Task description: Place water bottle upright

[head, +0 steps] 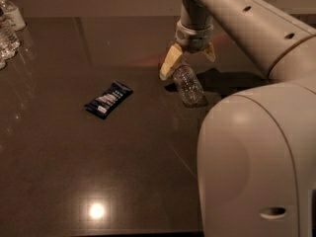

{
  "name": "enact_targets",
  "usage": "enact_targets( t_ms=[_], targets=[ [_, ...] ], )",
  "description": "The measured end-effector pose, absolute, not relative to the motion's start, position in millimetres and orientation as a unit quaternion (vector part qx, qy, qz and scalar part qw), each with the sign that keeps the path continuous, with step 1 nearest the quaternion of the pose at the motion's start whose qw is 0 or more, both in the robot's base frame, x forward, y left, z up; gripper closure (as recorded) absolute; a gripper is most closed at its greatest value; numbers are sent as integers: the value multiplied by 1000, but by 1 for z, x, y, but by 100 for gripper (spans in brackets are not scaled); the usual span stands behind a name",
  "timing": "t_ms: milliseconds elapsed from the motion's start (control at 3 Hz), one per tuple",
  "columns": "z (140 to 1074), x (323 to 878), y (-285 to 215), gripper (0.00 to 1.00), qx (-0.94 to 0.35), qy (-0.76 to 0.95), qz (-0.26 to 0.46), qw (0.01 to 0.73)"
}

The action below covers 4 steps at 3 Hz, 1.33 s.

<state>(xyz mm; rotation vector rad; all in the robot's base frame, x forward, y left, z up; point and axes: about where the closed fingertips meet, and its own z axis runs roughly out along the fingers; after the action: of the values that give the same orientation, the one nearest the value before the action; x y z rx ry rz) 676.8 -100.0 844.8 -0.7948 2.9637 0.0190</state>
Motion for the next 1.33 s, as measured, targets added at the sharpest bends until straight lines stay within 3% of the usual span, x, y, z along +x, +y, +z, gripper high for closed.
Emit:
enact_targets(
  t_ms=[333, 1333],
  targets=[
    [844, 679, -97, 18, -256, 966, 6, 36],
    [860, 678, -85, 89, -287, 956, 28, 58]
  ],
)
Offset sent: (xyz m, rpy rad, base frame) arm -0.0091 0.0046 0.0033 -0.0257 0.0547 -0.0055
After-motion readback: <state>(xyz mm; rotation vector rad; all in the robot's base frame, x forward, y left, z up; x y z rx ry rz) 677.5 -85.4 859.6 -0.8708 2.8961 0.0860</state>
